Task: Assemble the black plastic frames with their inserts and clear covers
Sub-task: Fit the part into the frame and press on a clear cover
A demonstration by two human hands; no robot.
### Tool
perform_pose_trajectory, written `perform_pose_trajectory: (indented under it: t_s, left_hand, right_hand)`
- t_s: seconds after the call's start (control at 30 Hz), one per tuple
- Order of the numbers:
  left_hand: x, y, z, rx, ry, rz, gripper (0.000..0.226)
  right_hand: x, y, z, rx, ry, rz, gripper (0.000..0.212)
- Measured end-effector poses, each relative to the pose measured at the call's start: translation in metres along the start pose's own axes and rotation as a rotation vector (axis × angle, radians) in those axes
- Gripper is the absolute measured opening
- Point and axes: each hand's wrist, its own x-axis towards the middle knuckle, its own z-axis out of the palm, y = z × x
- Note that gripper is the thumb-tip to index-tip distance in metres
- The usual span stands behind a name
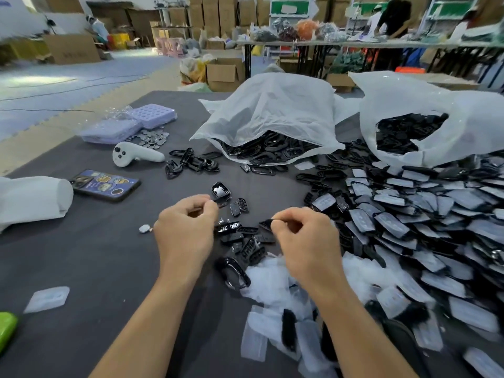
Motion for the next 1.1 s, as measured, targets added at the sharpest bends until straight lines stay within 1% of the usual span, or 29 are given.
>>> perform_pose_trajectory:
  t_s: [0.07, 0.17, 0.2, 0.27, 0.37, 0.47, 0.57, 0.63, 0.7, 0.8, 0.93, 1.03, 1.1]
  left_hand:
    - [-0.011, 0.002, 0.002, -0.036, -0.056, 0.012, 0.025]
    - [-0.028, 0.001, 0.007, -0.148, -0.162, -0.028, 0.053]
    - [-0.031, 0.000, 0.009, -0.188, -0.203, -0.050, 0.056]
    - [-0.037, 0.000, 0.016, -0.238, -0.284, -0.095, 0.047]
    - [-0.042, 0.004, 0.024, -0.317, -0.344, -0.156, 0.027]
    - [-0.047, 0.008, 0.026, -0.357, -0.411, -0.174, 0.019]
    - [-0.047, 0.010, 0.025, -0.372, -0.466, -0.154, 0.026]
    - [-0.045, 0.010, 0.024, -0.383, -0.472, -0.153, 0.030]
    - [-0.043, 0.010, 0.025, -0.402, -0.448, -0.186, 0.028]
    - [-0.043, 0.010, 0.026, -0.416, -0.428, -0.222, 0.018]
    - [-0.047, 0.011, 0.025, -0.406, -0.441, -0.231, 0.028]
    - [-0.053, 0.011, 0.025, -0.398, -0.494, -0.219, 0.020]
    - [-0.059, 0.011, 0.026, -0.365, -0.524, -0.192, 0.020]
  right_hand:
    - [-0.009, 0.005, -0.008, 0.178, -0.019, 0.109, 0.016]
    - [-0.011, 0.007, -0.015, 0.593, -0.093, 0.306, 0.015]
    - [-0.010, 0.007, -0.016, 0.674, -0.127, 0.335, 0.013]
    - [-0.008, 0.008, -0.019, 0.743, -0.181, 0.348, 0.012]
    - [-0.007, 0.009, -0.021, 0.811, -0.208, 0.364, 0.014]
    - [-0.004, 0.008, -0.017, 0.816, -0.209, 0.370, 0.014]
    - [-0.003, 0.010, -0.012, 0.733, -0.158, 0.332, 0.012]
    - [-0.003, 0.010, -0.011, 0.686, -0.105, 0.307, 0.014]
    - [-0.002, 0.011, -0.012, 0.696, -0.056, 0.307, 0.011]
    - [-0.002, 0.010, -0.013, 0.791, 0.007, 0.345, 0.010]
    - [-0.003, 0.009, -0.014, 0.819, -0.025, 0.345, 0.022]
    - [-0.003, 0.008, -0.014, 0.811, -0.062, 0.354, 0.026]
    - [-0.006, 0.010, -0.014, 0.792, -0.085, 0.340, 0.024]
